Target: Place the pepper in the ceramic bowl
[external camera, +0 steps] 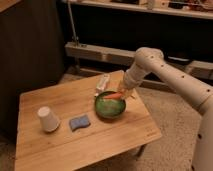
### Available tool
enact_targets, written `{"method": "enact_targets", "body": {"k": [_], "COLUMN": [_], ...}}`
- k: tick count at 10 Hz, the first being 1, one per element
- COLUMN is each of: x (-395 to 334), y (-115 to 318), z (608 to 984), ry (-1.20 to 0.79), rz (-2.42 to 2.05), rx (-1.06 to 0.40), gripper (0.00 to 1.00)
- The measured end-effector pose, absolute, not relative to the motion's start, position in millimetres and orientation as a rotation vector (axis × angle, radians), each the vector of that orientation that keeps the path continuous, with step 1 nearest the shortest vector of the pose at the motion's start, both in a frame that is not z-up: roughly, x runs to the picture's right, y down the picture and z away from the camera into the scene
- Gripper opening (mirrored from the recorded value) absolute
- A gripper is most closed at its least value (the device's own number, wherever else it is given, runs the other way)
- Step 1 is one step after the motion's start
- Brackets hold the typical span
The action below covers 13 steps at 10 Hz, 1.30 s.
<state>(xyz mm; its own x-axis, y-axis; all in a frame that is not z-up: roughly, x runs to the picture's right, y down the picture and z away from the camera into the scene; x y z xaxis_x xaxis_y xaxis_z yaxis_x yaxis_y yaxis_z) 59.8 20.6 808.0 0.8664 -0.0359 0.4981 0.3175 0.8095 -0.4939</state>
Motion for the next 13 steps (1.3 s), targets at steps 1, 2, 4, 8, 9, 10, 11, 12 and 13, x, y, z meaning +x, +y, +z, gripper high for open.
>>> {"method": "enact_targets", "body": {"k": [1, 2, 4, 8, 9, 10, 11, 12, 13], "x": [43, 33, 27, 40, 40, 38, 37, 39, 41], "y": [28, 36, 49, 42, 43, 48, 52, 57, 60], "z": [822, 833, 846, 847, 850, 854, 858, 860, 861], "ry": [-0.499, -0.498, -0.484, -0.448, -0.448, -0.452, -0.453, -0.450, -0.449], "rz": [-0.209, -0.218, -0.228, -0.232, -0.241, -0.247, -0.248, -0.246, -0.244], "rx": [-0.612, -0.619, -0.630, -0.631, -0.650, -0.667, -0.676, -0.687, -0.693], "gripper": [0.00, 0.00, 0.00, 0.00, 0.04, 0.14, 0.22, 0.35, 0.43]}}
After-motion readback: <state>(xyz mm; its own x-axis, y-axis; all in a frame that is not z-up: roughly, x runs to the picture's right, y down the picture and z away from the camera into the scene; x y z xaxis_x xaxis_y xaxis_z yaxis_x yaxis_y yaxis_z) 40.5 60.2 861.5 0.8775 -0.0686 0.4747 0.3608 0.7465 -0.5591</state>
